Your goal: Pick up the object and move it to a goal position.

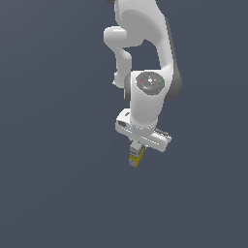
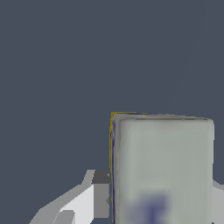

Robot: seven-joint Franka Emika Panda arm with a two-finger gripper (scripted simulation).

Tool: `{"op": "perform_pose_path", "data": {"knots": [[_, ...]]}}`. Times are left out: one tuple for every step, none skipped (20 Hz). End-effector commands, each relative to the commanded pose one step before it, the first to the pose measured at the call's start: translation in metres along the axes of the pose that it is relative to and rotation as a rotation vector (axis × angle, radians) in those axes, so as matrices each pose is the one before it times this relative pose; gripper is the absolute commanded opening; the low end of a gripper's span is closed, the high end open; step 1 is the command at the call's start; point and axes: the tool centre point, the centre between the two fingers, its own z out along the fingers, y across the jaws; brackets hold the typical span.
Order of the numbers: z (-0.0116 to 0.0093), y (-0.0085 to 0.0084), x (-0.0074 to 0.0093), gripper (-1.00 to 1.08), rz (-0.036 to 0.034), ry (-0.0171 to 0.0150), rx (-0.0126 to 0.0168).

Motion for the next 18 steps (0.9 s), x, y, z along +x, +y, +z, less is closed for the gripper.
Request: {"op": "perform_pose_path", "data": {"knots": [[-0.00005,-0.00015,0.00001,-1.00,-0.00013,0.00018,0.00020],[0.00000,0.00000,0.00000,-1.00,0.00000,0.00000,0.00000],[-0.00004,0.00008,-0.00003,-1.00,0.00000,0.00000,0.00000],[-0.00016,0.00021,-0.00003,-1.00,0.00000,0.00000,0.00000],[-0.00049,0.00064,-0.00008,-1.00,0.00000,0.00000,0.00000],[-0.00082,0.00107,-0.00014,-1.00,0.00000,0.00000,0.00000],[-0.00115,0.00150,-0.00019,-1.00,0.00000,0.00000,0.00000],[-0.00149,0.00193,-0.00025,-1.00,0.00000,0.00000,0.00000],[-0.00183,0.00237,-0.00030,-1.00,0.00000,0.00000,0.00000],[-0.00217,0.00281,-0.00036,-1.00,0.00000,0.00000,0.00000],[-0.00251,0.00326,-0.00041,-1.00,0.00000,0.00000,0.00000],[-0.00287,0.00372,-0.00047,-1.00,0.00000,0.00000,0.00000],[-0.00323,0.00418,-0.00053,-1.00,0.00000,0.00000,0.00000],[-0.00359,0.00465,-0.00059,-1.00,0.00000,0.00000,0.00000],[-0.00387,0.00530,-0.00051,-1.00,0.00022,-0.00035,0.00026],[-0.00436,0.00562,-0.00071,-1.00,0.00000,0.00000,0.00000],[-0.00475,0.00613,-0.00077,-1.00,0.00000,0.00000,0.00000],[-0.00518,0.00679,-0.00075,-1.00,0.00012,-0.00022,0.00042]]}}
